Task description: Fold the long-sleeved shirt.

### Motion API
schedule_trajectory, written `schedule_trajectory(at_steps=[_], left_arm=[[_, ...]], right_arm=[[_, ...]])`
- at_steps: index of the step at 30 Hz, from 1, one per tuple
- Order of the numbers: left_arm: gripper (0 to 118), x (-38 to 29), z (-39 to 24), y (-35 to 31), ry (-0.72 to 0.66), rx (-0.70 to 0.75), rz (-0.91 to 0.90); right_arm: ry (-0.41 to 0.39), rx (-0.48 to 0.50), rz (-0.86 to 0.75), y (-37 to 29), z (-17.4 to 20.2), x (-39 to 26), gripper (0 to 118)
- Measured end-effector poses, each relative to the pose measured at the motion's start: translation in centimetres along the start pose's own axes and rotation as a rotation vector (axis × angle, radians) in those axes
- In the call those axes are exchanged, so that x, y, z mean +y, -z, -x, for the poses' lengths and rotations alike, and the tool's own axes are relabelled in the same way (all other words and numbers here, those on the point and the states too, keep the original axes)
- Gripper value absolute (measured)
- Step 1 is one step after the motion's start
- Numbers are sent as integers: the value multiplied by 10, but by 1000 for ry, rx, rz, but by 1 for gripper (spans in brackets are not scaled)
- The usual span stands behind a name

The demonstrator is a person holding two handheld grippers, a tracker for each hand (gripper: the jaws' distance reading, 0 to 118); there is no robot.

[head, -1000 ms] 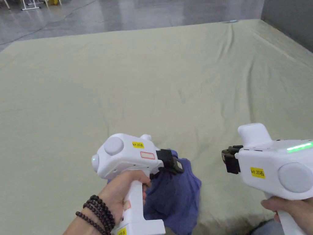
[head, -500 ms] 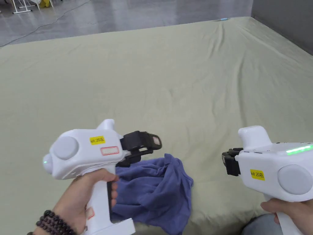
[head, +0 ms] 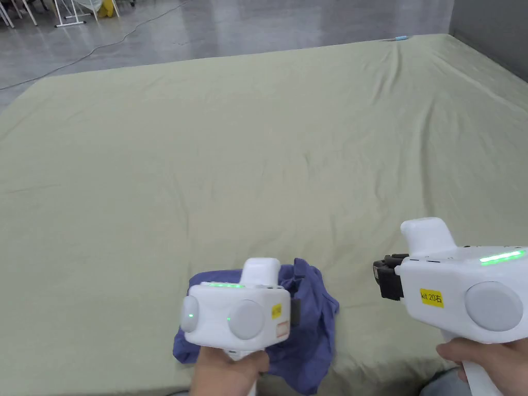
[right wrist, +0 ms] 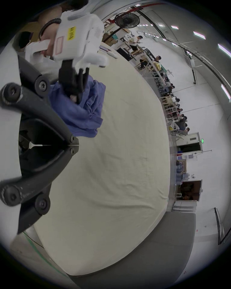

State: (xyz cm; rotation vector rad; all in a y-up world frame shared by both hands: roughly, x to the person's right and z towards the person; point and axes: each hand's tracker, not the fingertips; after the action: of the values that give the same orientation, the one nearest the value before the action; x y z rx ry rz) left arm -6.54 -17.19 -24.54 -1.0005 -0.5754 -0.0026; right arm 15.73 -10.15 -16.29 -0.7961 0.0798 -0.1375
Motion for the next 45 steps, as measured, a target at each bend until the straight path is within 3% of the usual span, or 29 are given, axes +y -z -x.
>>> schedule_trajectory(at_steps=[11, 14, 18, 20, 25, 28, 32, 34, 35, 37, 38, 39, 40, 41, 45], left_arm=[[0, -3, -66, 55, 31, -56, 107], [0, 10, -55, 41, 33, -74, 103], [0, 30, -15, -12, -43, -106, -46], [0, 35, 10, -39, -83, -100, -117], [0, 27, 75, -95, -105, -44, -227], [0, 15, 113, -114, -168, -35, -257], [0, -4, 154, -116, -295, -122, -244], [0, -14, 167, -113, -331, -120, -250], [3, -18, 171, -111, -336, -112, -248], [28, -23, 179, -103, -347, -122, -238], [28, -25, 185, -97, -362, -161, -221], [80, -26, 191, -90, -385, -199, -197], [107, -25, 195, -81, -407, -219, -160], [115, -26, 201, -72, -442, -222, -137], [115, -26, 219, -53, -532, -240, -148]], right_arm=[[35, -45, 24, -4, -20, -9, 0], [46, -51, 20, -8, -23, -8, 0], [51, -39, 15, -6, -16, -2, 0], [50, 0, 15, -1, -5, 4, 0], [39, 211, 46, 32, 41, 20, 0], [104, 329, 121, 68, 62, 21, 0], [220, 364, 234, 116, 64, 7, 0], [230, 319, 278, 128, 55, -6, 0], [238, 293, 293, 131, 50, -11, 0], [267, 269, 323, 139, 37, -24, 0], [303, 291, 336, 144, 30, -29, 0], [363, 351, 315, 145, 22, -32, 0], [403, 370, 308, 146, 18, -32, 0], [415, 367, 321, 147, 16, -32, 0], [363, 364, 316, 148, 18, -30, 0]])
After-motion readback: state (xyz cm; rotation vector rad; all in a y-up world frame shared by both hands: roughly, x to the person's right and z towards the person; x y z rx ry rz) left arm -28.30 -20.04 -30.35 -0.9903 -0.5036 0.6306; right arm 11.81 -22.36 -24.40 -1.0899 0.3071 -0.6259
